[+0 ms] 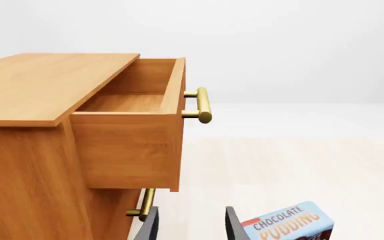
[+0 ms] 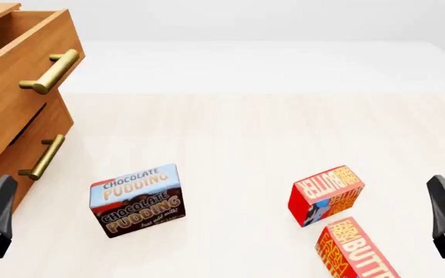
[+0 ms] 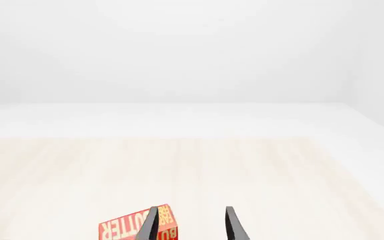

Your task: Put the bowl in the top drawer of the cabinet.

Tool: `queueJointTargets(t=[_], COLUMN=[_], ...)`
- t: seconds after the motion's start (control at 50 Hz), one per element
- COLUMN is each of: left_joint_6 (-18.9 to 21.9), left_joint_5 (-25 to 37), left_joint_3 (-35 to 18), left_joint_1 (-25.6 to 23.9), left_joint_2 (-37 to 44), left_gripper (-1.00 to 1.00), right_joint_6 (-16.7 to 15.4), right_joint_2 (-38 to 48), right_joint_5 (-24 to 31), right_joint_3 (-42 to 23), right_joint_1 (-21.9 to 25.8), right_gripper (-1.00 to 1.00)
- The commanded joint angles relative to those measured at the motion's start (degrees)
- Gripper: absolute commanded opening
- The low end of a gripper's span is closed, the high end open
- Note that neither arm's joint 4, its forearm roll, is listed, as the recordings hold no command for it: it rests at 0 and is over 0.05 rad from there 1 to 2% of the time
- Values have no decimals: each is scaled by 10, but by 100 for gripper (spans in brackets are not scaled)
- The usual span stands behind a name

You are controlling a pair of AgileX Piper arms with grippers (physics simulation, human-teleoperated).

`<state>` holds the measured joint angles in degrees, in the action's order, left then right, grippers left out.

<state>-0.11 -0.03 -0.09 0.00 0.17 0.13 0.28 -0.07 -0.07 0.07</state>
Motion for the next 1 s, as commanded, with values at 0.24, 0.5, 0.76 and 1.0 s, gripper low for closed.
queueJointTargets(t=[0.24,0.5,0.76,1.0], left_joint_6=[1,19,98,141], left_joint_5=[8,114,165,167], left_joint_3=[-3,-61,-124,-148], left_joint_1=[-14,-105,-230,-348], left_joint_2=[-1,-1,43,93], left_gripper=[100,100,100,100], right_joint_6=[1,11,13,14], right_joint_2=[1,1,-1,0], right_joint_5=[0,-1,-3,-2], right_joint_3=[-2,-1,-1,-1], right_joint_1=[-1,5,7,7], right_gripper=[100,100,100,100])
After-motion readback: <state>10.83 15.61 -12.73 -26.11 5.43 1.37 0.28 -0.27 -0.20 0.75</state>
